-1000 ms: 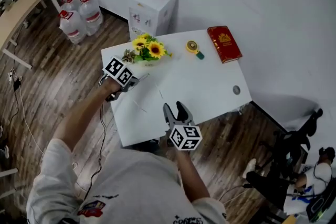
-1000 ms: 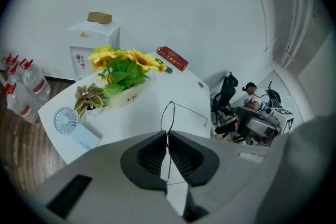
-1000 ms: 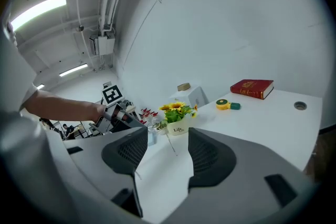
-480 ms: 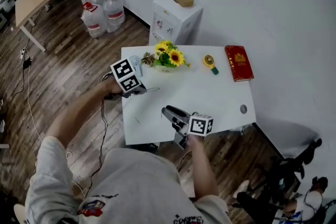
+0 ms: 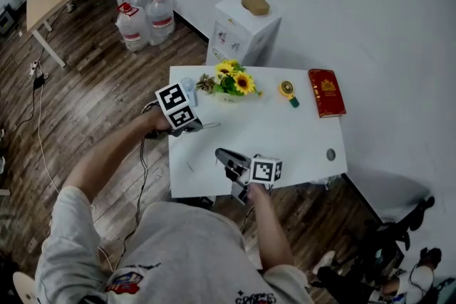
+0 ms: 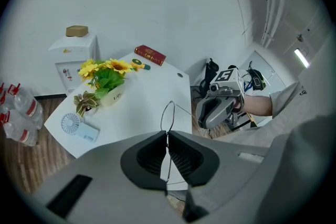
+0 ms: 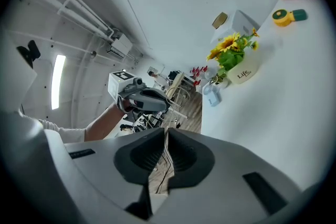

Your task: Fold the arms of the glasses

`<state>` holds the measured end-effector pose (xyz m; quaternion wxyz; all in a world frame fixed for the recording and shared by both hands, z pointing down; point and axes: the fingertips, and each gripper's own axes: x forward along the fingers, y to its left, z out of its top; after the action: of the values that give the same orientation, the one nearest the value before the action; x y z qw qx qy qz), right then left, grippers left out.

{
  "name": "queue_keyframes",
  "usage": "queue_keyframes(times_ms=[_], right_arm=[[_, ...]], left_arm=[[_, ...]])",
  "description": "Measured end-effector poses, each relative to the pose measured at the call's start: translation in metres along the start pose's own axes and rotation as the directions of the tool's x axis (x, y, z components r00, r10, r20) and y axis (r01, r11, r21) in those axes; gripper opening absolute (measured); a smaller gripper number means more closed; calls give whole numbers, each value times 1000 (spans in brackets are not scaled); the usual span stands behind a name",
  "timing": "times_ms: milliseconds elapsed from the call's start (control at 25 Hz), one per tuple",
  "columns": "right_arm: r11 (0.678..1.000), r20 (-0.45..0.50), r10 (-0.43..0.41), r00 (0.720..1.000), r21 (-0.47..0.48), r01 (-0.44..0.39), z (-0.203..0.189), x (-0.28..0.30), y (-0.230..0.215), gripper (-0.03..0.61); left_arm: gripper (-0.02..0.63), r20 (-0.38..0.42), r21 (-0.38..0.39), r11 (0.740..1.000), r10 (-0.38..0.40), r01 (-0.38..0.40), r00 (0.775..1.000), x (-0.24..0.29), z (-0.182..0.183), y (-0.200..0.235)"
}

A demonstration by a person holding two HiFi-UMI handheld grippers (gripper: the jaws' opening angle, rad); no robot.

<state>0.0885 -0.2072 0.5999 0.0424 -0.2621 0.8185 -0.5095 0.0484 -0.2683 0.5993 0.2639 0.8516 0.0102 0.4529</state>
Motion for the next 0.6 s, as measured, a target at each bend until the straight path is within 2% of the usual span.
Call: queue_keyframes(times_ms=[160,240,400,600], right_arm=[[1000,-13,7,1000,-4,-7,0,10,5,27],[998,-14,53,999,-21,-53,2,19,13,27],[999,-23,-26,999,27,27,-3,25,2,25],[997,13,-40,999,61,39,3,35,-1,25]], left_arm=[[15,14,-26,1000,-13,13,1000,2,6,-5],[15,21,-31,999,-22,23,1000,4,9,-9],[15,38,-26,999,-43,44,998,8,15,-18],[15,47,-20,998,-50,51,998,13,22,-24]])
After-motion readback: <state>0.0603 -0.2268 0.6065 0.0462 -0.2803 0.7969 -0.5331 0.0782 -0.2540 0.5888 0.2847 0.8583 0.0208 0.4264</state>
